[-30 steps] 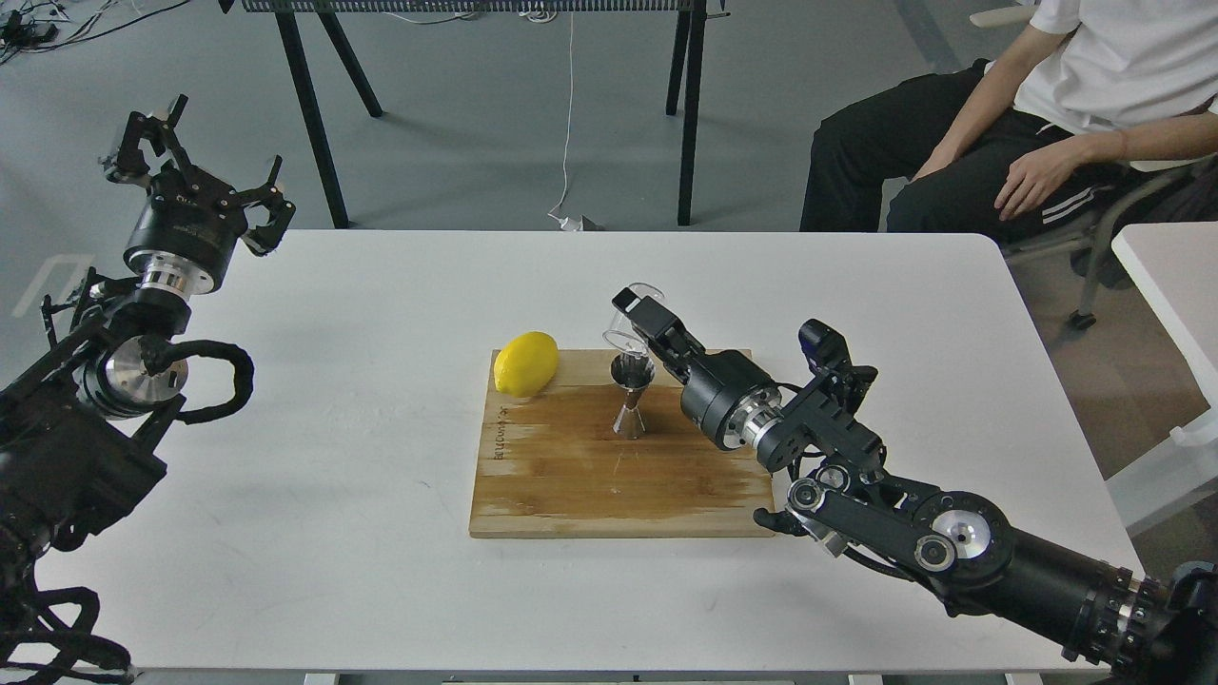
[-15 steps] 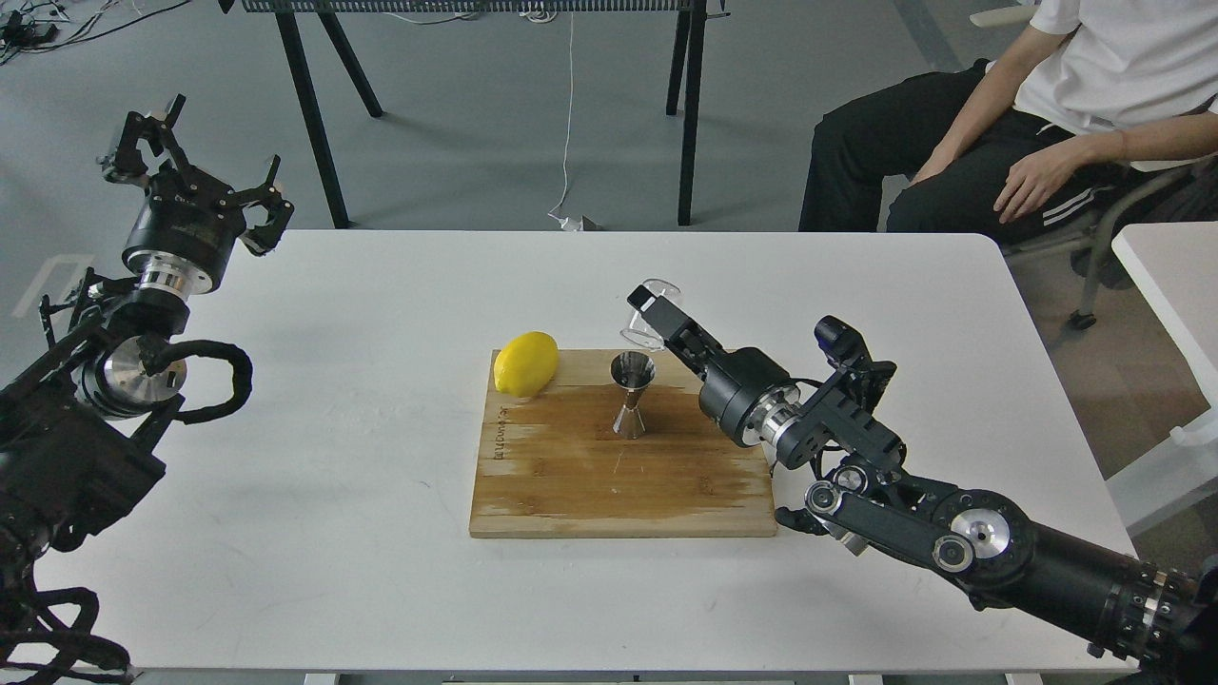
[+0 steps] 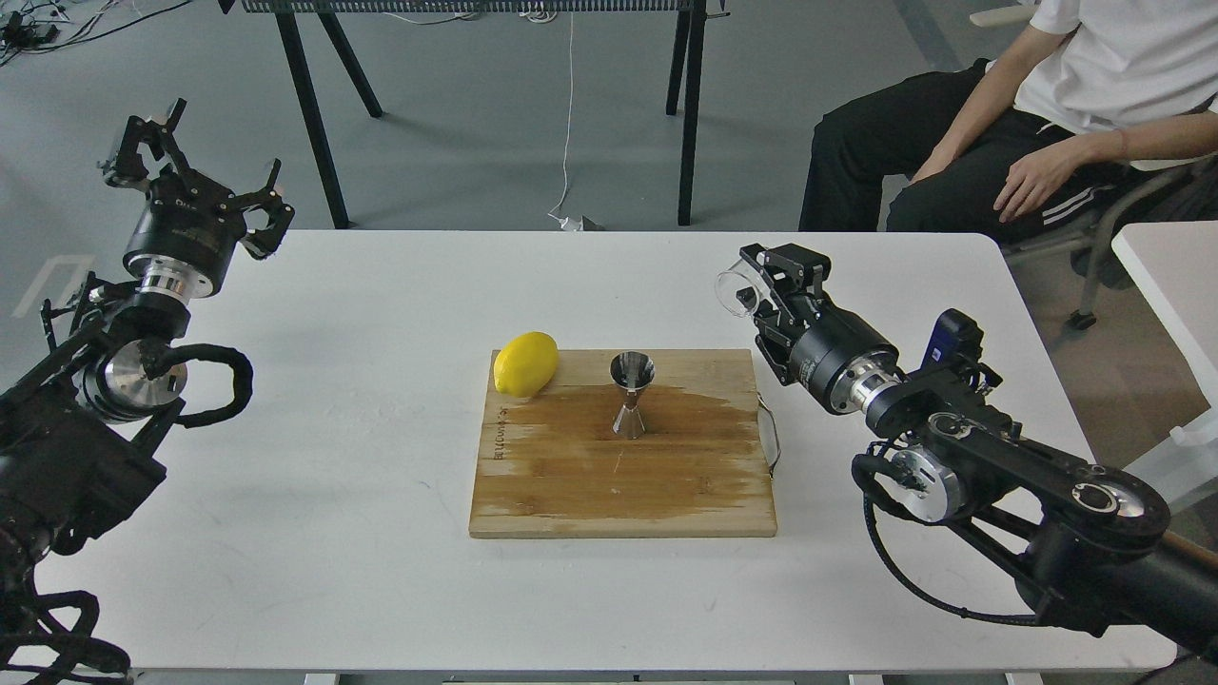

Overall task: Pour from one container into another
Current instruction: 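Tilt the glass cup upright and carry it back beside the board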

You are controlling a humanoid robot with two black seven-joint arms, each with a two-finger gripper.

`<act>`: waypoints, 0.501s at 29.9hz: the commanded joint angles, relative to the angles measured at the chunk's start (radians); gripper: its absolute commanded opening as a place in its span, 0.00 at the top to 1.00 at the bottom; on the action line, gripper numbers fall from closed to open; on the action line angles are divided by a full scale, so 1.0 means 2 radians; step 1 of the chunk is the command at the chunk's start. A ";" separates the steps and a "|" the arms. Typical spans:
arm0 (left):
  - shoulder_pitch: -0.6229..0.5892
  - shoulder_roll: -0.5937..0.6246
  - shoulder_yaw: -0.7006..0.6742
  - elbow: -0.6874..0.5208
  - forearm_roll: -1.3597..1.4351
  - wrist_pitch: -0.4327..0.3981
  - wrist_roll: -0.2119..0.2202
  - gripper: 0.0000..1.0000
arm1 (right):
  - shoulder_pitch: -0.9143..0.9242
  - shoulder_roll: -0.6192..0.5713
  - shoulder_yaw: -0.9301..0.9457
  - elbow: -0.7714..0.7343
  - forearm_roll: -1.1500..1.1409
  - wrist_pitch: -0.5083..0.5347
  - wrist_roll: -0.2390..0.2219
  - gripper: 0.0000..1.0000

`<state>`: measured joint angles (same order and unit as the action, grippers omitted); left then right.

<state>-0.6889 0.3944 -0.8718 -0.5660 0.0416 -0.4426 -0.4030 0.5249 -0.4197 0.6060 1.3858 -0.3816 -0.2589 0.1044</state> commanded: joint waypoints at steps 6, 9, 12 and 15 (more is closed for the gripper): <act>0.000 -0.002 -0.001 0.000 0.000 0.001 0.000 0.00 | -0.088 -0.026 0.088 -0.079 0.238 0.128 -0.025 0.65; 0.000 -0.002 -0.001 0.000 0.000 0.002 0.000 0.00 | -0.107 -0.022 0.118 -0.131 0.318 0.178 -0.057 0.65; 0.000 -0.002 -0.001 0.000 0.000 0.002 0.001 0.00 | -0.113 -0.019 0.131 -0.186 0.379 0.214 -0.087 0.64; 0.000 -0.002 0.000 0.000 0.000 0.003 0.001 0.00 | -0.113 -0.006 0.146 -0.241 0.425 0.237 -0.122 0.63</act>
<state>-0.6887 0.3911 -0.8737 -0.5660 0.0415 -0.4388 -0.4036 0.3014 -0.4545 0.8692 1.0067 0.3791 0.1670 -0.0755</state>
